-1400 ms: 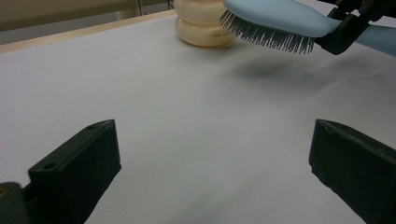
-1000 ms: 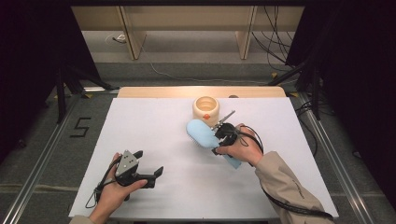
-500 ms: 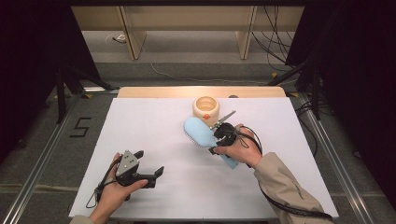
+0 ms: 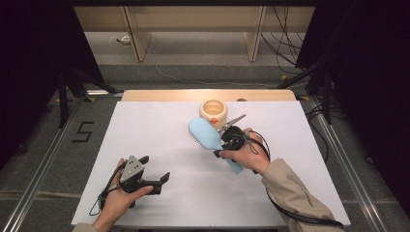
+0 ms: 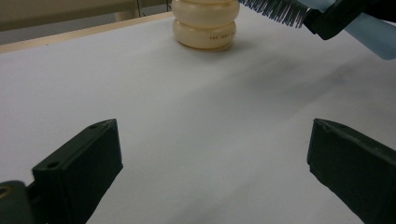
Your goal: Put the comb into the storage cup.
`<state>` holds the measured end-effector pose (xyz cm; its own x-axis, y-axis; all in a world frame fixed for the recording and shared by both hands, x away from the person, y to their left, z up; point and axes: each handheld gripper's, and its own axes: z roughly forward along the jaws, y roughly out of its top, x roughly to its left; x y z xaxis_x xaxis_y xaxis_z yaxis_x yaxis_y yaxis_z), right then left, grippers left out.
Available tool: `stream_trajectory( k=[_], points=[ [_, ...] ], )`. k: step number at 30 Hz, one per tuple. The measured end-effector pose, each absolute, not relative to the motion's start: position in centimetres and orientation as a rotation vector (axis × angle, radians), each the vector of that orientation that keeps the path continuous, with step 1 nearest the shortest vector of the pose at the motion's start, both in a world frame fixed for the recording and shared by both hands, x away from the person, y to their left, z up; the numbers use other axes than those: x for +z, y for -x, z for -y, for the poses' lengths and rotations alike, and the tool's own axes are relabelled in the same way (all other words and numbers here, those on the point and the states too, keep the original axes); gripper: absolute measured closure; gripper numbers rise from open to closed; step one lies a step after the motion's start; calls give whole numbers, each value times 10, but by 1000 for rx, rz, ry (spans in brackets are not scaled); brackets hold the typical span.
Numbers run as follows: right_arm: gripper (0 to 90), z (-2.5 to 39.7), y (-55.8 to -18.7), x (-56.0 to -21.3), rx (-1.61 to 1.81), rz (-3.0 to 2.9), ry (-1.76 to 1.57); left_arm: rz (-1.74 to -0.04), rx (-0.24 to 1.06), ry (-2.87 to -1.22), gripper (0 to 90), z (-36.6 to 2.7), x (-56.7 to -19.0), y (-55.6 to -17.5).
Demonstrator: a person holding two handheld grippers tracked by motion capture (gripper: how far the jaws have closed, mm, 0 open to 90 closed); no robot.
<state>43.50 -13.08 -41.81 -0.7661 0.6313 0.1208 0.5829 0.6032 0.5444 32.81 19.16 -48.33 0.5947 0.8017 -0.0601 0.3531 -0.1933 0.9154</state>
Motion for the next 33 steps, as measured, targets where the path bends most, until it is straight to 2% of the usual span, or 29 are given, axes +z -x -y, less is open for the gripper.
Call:
stream_trajectory(
  k=[33],
  points=[
    [704,122,-430,-420,1091,-2645,-1003,-943,534,-1783,31,-190,-483,-328]
  ],
)
